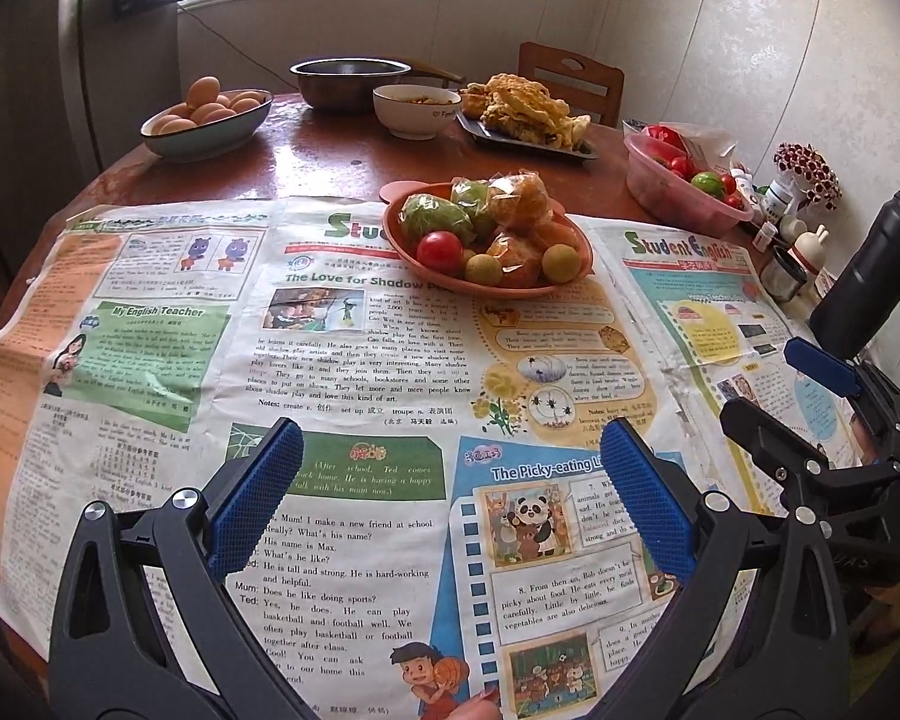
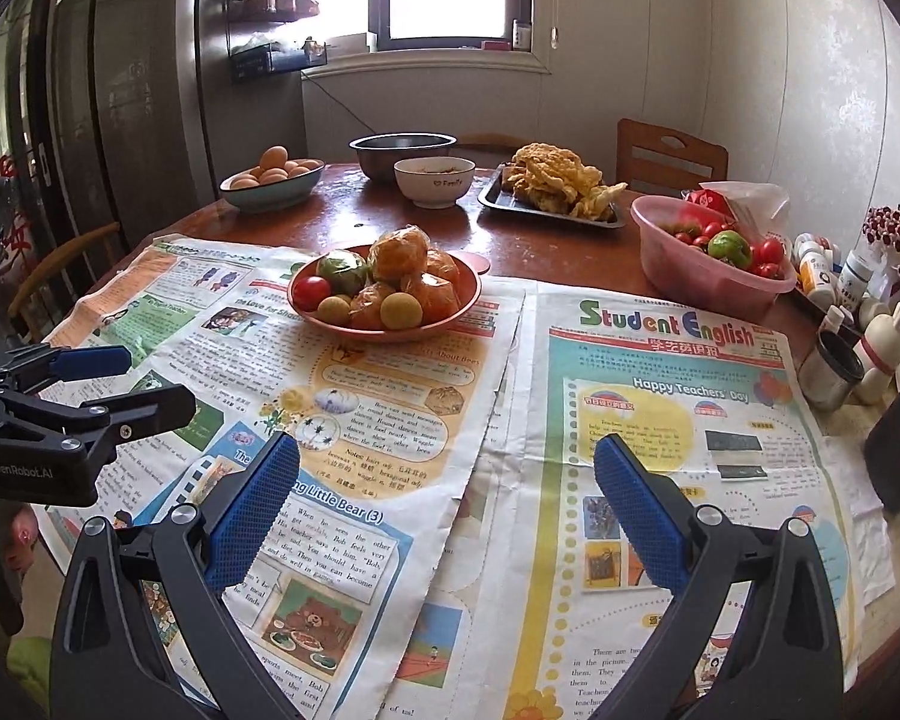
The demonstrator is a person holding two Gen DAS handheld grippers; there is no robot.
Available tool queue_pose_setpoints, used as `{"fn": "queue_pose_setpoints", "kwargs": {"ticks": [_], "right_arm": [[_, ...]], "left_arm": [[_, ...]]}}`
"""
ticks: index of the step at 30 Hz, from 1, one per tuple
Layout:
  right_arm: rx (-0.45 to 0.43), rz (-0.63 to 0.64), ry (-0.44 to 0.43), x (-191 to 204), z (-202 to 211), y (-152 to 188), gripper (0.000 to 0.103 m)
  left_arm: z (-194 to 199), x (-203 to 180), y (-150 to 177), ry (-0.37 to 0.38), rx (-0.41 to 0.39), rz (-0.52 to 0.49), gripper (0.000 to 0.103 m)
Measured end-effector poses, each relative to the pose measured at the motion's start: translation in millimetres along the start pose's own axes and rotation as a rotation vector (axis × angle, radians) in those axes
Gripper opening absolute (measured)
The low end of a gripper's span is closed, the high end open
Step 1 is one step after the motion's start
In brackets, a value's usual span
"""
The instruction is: Organize fruits
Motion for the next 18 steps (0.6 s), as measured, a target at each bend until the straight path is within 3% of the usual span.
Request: {"fn": "queue_pose_setpoints", "kwargs": {"ticks": [18], "right_arm": [[0.014,0.002,-0.003,3.4,-3.3,3.4,0.099]], "left_arm": [[-0.2,-0.1,2.6,0.001,0.009,0.002,0.093]]}}
Point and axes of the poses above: each gripper's, at about its wrist camera, not at the fingertips, and z roughly against the way its jaws point, x to its left, y to its underside, the point moved 9 cm from there along -z, roughly the way its jaws point, and after that the axes turned 1 degree about x, right-handed, at the moved point
